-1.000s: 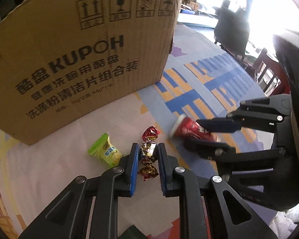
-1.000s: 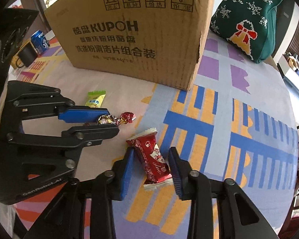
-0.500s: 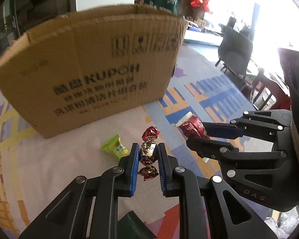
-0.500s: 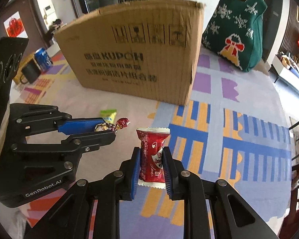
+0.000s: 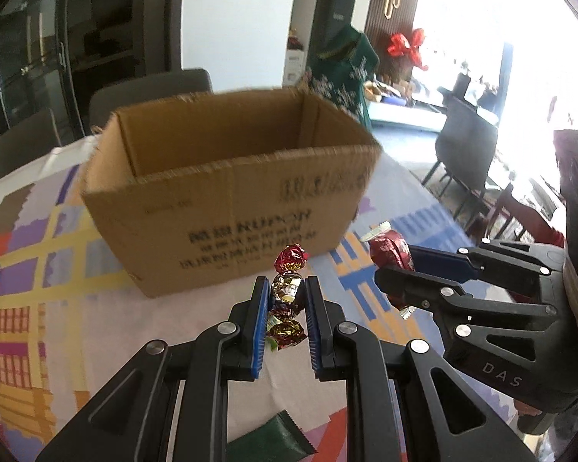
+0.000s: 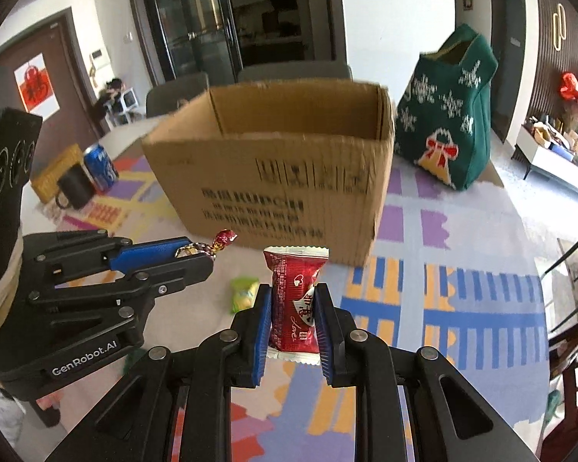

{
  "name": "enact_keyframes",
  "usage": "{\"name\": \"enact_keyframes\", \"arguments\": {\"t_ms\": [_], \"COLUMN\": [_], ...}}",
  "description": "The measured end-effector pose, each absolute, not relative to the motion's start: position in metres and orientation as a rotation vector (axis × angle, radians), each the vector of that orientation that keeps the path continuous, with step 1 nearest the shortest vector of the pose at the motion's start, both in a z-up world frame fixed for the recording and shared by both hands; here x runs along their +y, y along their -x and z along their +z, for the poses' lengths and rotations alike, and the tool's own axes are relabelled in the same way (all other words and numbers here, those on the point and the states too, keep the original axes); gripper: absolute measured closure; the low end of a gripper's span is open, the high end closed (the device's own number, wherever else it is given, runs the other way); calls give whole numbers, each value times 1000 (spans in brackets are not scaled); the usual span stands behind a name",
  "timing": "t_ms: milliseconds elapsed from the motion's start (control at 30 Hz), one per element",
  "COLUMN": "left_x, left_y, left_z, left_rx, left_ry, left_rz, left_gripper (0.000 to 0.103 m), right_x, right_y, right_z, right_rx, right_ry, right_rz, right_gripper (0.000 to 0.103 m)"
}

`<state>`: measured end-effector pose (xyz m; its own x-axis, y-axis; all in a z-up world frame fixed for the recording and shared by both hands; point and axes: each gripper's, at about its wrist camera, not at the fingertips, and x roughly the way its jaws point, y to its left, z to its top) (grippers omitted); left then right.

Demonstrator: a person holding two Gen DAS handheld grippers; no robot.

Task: Organize snacks
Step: 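Carry both candies over the box and open both tools to drop them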

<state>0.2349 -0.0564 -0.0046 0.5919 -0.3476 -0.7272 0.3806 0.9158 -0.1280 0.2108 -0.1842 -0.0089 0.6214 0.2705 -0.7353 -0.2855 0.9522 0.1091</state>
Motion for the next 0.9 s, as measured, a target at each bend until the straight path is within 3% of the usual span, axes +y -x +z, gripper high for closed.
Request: {"name": "enact_keyframes", "arguments": {"t_ms": [467, 900], "left_x": [-27, -15], "left_y": [-248, -284], "left_z": [55, 76], "left_rx": [683, 643], "left_ry": [-9, -41], "left_rz": [-355, -305], "left_gripper": [84, 84], "right_x": [-165, -151], "right_y": [-226, -259], "right_z": [44, 70], "right_rx": [706, 664], "right_ry": [-10, -7], "right_rz": [340, 355], "right_gripper": [80, 80]}}
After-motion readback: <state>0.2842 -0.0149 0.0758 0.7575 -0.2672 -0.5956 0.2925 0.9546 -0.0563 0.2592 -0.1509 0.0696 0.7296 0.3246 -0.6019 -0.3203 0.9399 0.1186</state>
